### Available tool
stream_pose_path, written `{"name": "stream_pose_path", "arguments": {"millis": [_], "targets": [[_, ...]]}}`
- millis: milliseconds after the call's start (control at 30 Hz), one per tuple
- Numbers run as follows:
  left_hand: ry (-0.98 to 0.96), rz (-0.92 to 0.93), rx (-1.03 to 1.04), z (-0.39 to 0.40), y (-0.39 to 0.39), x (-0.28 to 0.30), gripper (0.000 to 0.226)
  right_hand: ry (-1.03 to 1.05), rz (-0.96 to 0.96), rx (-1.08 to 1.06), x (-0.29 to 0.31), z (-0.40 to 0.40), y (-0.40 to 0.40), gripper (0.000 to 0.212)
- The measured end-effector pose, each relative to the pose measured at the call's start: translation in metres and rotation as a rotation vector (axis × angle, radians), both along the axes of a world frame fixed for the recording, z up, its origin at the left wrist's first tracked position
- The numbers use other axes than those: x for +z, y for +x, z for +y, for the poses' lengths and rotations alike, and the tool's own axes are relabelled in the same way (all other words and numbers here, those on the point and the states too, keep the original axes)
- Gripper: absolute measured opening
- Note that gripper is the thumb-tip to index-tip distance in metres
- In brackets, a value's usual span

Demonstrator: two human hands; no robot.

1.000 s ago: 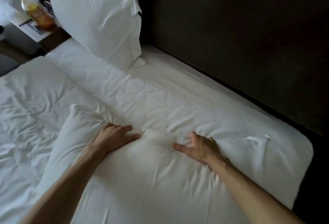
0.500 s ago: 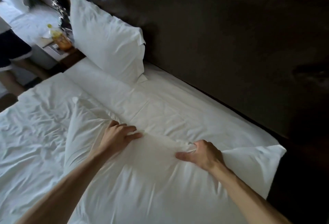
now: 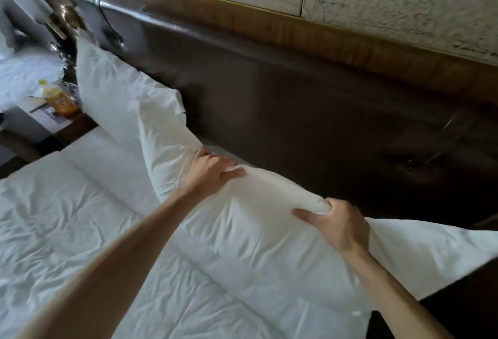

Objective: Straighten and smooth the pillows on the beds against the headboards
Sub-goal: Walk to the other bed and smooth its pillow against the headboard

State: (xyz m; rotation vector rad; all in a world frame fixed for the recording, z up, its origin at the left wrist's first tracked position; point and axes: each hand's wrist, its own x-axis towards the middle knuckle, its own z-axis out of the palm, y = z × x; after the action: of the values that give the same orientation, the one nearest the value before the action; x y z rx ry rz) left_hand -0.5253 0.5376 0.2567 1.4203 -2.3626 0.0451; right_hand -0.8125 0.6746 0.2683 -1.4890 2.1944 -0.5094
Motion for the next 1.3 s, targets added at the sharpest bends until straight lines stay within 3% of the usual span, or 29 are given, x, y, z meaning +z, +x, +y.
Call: {"name": "stream_pose_path", "arguments": {"millis": [100,233,400,467,567,633,700,833,1000,1067,1200,1300], "targets": [[0.049,-0.035,-0.005,-0.046,-0.031,-0.007,0.069,-0.033,0.004,-0.053,-0.007,-0.034,-0.024,0.07],[0.11,-0.059,-0.027,-0.089,-0.062,-0.03,0.06,-0.007,0.057,-0.106,-0.031,-0.069,-0.047,0.072],[0.188,-0.113,-0.023,-0.108,-0.061,-0.074,0.067,-0.016,0.292,-0.131,-0.08,-0.075,-0.055,0.062],[0.151,-0.1,0.016,-0.106,-0.053,-0.076,0.066,-0.105,0.408,-0.134,-0.087,-0.073,-0.057,0.057],[-0.055,-0.056,-0.036,-0.093,-0.055,-0.069,0.053,-0.309,0.565,-0.155,-0.089,-0.066,-0.05,0.043],[-0.11,-0.047,-0.153,-0.082,-0.066,-0.069,0.047,-0.471,0.557,-0.078,-0.09,-0.061,-0.036,0.032],[-0.02,-0.098,-0.24,-0.073,-0.078,-0.076,0.05,-0.527,0.494,0.053,-0.097,-0.058,-0.023,0.038],[0.072,-0.312,-0.215,-0.086,-0.07,-0.101,0.055,-0.479,0.47,0.105,-0.122,-0.044,-0.052,0.046],[0.093,-0.39,-0.178,-0.119,-0.035,-0.097,0.066,-0.412,0.57,0.113,-0.134,-0.017,-0.118,0.063],[0.088,-0.38,-0.198,-0.128,-0.026,-0.093,0.06,-0.426,0.572,0.108,-0.134,-0.009,-0.132,0.057],[0.007,-0.284,-0.152,-0.124,-0.032,-0.088,0.048,-0.538,0.54,0.123,-0.132,-0.006,-0.135,0.023],[-0.038,-0.149,-0.053,-0.11,-0.039,-0.079,0.041,-0.537,0.461,0.016,-0.114,-0.011,-0.13,0.037]]}}
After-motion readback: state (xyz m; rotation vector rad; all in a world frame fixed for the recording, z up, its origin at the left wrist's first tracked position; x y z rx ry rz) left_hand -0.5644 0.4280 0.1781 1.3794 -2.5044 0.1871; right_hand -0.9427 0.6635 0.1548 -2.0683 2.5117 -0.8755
